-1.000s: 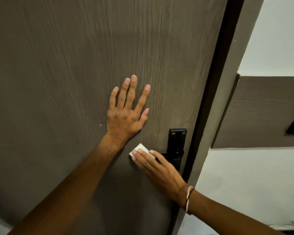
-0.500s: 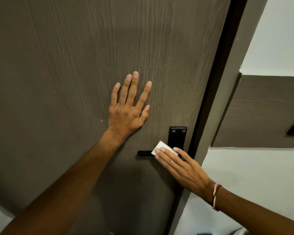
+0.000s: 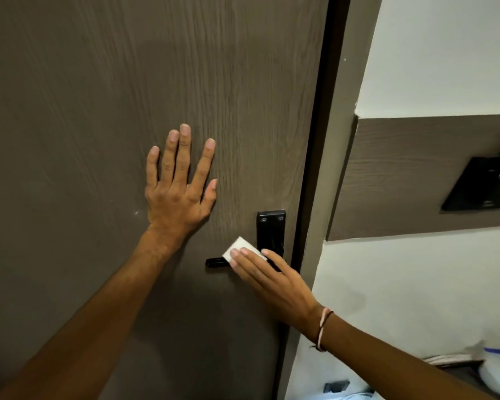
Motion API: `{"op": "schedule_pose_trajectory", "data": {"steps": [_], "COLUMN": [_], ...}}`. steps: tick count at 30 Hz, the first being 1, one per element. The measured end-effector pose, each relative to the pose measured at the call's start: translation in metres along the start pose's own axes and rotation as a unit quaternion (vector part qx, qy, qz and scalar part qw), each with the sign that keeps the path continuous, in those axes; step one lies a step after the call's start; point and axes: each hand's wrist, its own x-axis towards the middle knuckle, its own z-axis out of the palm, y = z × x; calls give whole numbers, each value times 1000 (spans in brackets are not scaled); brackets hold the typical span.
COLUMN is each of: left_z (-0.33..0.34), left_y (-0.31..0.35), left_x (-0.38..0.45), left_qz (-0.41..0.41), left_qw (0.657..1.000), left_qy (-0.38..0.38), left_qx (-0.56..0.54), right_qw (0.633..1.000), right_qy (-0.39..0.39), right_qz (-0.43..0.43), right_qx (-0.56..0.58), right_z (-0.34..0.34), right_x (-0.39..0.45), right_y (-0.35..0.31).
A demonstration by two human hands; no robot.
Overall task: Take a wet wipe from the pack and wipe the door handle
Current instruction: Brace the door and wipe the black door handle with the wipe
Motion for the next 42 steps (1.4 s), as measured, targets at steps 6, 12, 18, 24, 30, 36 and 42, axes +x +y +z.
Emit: {"op": "schedule_pose_trajectory", "data": {"steps": [6, 12, 18, 24, 30, 36, 42], "left_z": [-2, 1, 0, 4, 4, 4, 5], "left_y": [1, 2, -1, 1, 2, 3, 1], "left_x": [2, 2, 2, 1, 0, 1, 1], "left_qz": [1, 1, 6, 7, -5, -4, 2], "left_qw": [1000, 1000, 1000, 1000, 1000, 1000, 1000], "left_qy": [-2, 8, 11, 17, 17, 22, 17], "left_qx": [1, 17, 22, 23, 18, 8, 7], "right_qw": [996, 992, 997, 993, 997, 998, 996], "right_qy": [13, -26, 45, 9, -17, -26, 60], "right_qz": [87, 110, 53, 113, 77, 20, -2], "right_qx": [26, 52, 21, 36, 9, -46, -63], "right_z": [18, 32, 33, 37, 35, 22, 4], "right_x": [-44, -55, -20, -57, -53, -19, 36], "right_y": [19, 0, -8, 9, 4, -22, -48]}}
